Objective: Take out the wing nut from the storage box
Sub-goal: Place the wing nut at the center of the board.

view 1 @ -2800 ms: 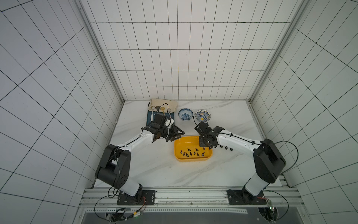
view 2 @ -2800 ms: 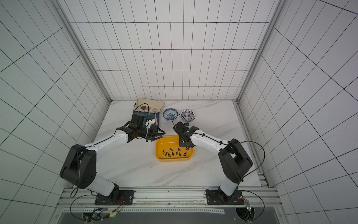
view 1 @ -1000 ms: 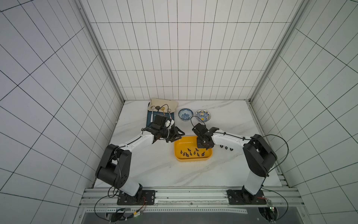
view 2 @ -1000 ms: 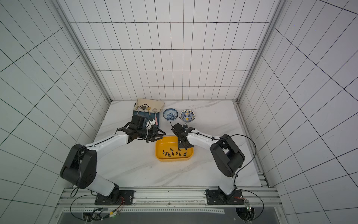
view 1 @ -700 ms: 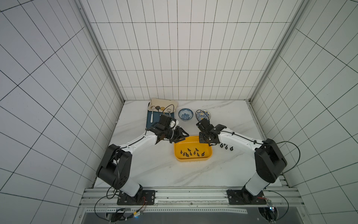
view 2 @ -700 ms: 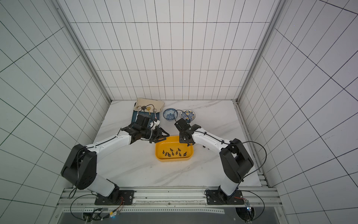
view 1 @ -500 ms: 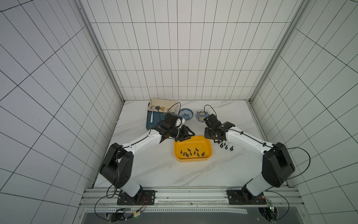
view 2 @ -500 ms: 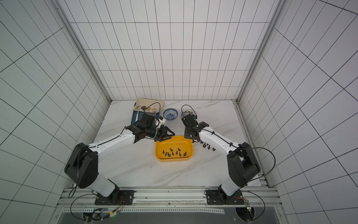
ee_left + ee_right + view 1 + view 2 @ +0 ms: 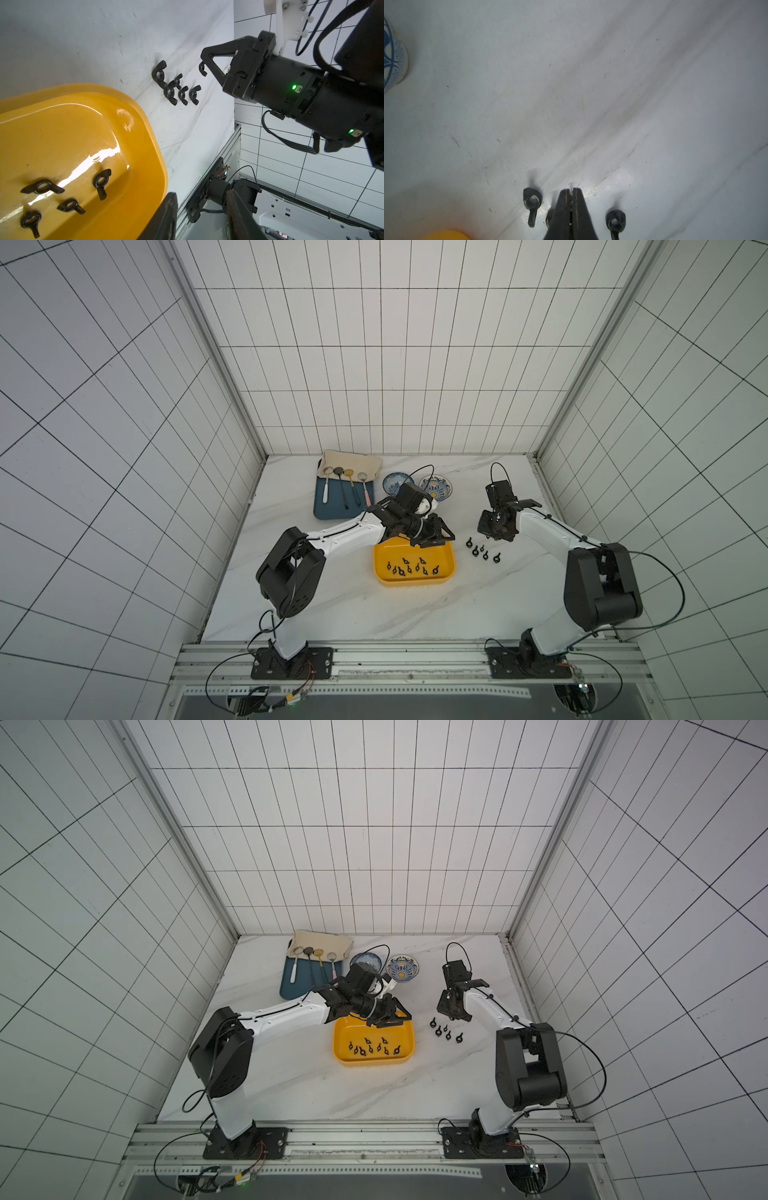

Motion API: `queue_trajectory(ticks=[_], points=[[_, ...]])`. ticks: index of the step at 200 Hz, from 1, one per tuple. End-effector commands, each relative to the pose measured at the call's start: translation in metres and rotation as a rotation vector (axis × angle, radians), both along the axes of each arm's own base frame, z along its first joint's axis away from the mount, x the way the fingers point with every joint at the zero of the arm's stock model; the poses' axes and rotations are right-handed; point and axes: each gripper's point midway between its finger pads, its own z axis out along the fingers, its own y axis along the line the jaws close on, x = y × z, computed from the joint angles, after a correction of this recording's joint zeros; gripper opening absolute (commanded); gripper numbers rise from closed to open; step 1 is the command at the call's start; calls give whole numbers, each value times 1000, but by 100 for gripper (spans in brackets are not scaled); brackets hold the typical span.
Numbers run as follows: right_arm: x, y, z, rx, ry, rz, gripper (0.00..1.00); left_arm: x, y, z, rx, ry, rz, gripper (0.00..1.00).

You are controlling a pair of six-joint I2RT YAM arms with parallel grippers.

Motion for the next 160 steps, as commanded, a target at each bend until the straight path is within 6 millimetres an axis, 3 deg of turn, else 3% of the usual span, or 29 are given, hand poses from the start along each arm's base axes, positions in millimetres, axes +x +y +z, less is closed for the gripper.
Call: queue_trajectory(ticks=[1,49,116,160], points=[[0,4,-11,16,25,28,0,3,-5,3,-22,-14,-8,42],[5,8,-37,25,70,32,0,-1,-1,-6,-18,0,3,42],[9,9,-49,20,91,37,0,-2,2,-11,-10,8,-7,42],[9,11,-52,22,109,50,10,0,2,-15,-10,16,-9,42]])
